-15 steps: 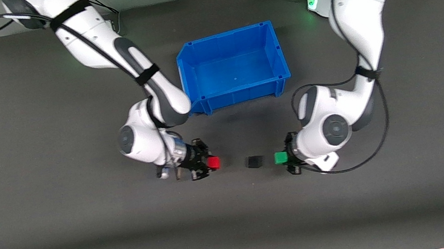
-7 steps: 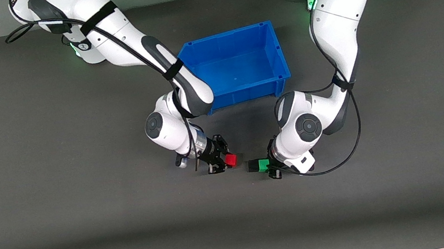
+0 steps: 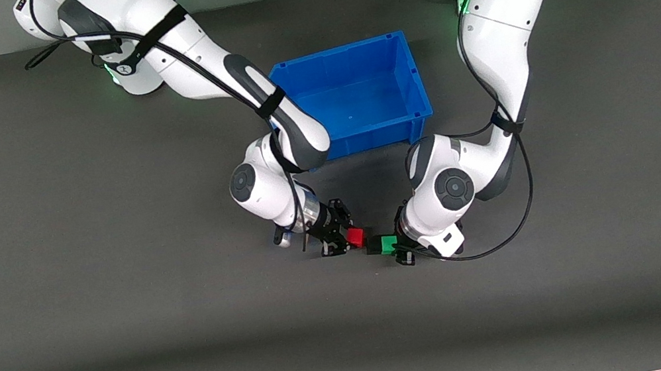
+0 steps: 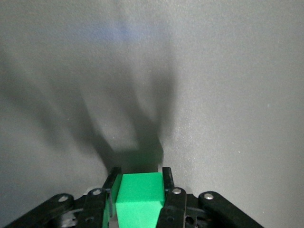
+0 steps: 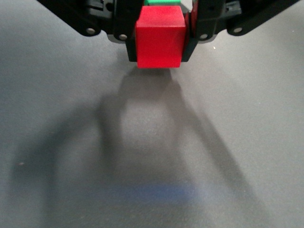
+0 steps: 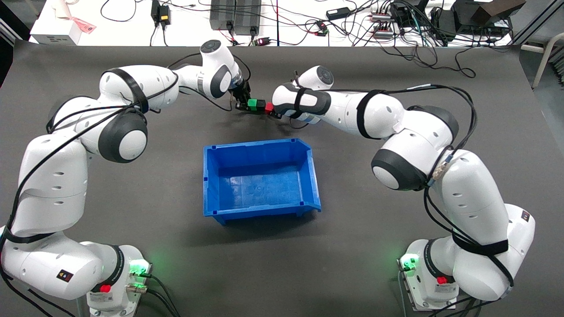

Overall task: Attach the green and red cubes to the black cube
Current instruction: 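Press the red and green cubes against the black cube with both grippers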

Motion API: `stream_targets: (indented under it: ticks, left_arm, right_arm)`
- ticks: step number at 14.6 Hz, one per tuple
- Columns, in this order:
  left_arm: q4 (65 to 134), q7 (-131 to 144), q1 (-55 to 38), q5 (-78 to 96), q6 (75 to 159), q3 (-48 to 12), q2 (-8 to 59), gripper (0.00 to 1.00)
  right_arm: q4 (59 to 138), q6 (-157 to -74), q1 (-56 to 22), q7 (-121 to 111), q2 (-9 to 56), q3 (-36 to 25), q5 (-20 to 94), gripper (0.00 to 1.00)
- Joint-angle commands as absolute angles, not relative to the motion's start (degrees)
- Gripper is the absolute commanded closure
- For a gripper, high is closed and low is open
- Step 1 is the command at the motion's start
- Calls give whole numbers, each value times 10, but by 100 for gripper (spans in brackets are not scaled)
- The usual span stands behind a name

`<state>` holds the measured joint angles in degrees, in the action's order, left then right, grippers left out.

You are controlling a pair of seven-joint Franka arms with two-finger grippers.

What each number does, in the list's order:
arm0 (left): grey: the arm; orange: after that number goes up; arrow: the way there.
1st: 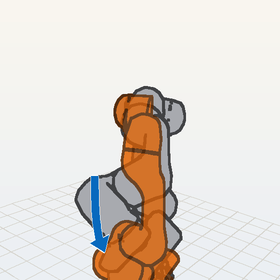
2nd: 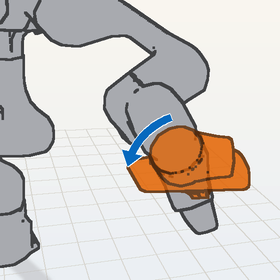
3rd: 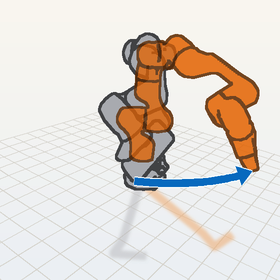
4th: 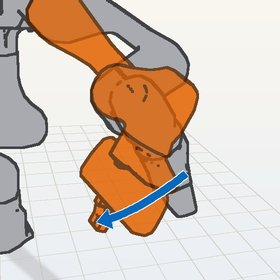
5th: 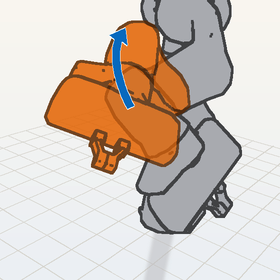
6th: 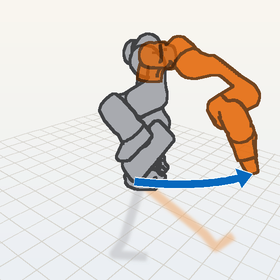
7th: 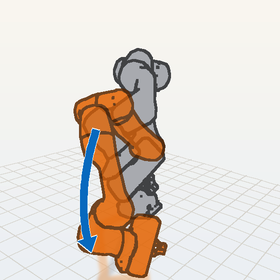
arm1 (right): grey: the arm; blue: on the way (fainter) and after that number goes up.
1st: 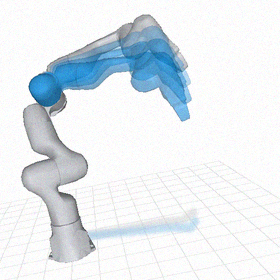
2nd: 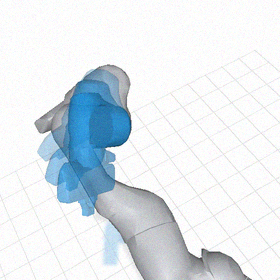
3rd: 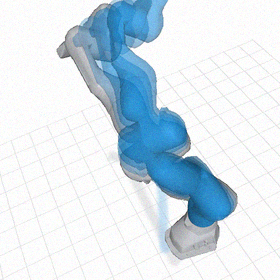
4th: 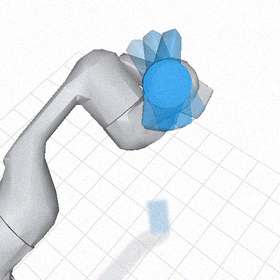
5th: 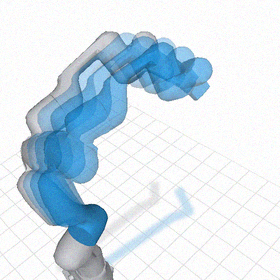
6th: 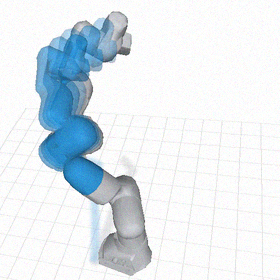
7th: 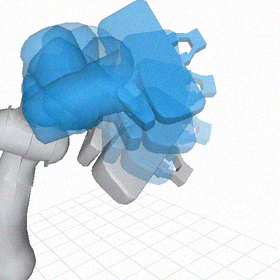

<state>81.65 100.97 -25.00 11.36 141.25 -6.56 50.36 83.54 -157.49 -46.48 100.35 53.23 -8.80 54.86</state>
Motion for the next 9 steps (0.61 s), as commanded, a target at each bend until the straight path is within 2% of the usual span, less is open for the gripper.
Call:
stream_targets:
  ticks: [1, 6, 7, 8, 9]
  left_arm:
    - [800, 1007, -260, 106, 1397, -57, 504, 100]
    - [800, 1011, -265, 85, 1385, -57, 505, 100]
    - [800, 1012, -265, 85, 1386, -57, 505, 100]
    - [800, 1012, -265, 85, 1387, -57, 505, 100]
    - [800, 1010, -265, 85, 1387, -57, 505, 98]
  right_arm:
    - [800, -1582, -468, 1005, 558, -97, 518, 77]
    - [797, -1583, -466, 1003, 562, -98, 495, 77]
    - [797, -1583, -466, 1001, 562, -98, 495, 74]
    - [797, -1583, -466, 1001, 562, -98, 494, 58]
    - [797, -1583, -466, 1002, 563, -98, 495, 19]
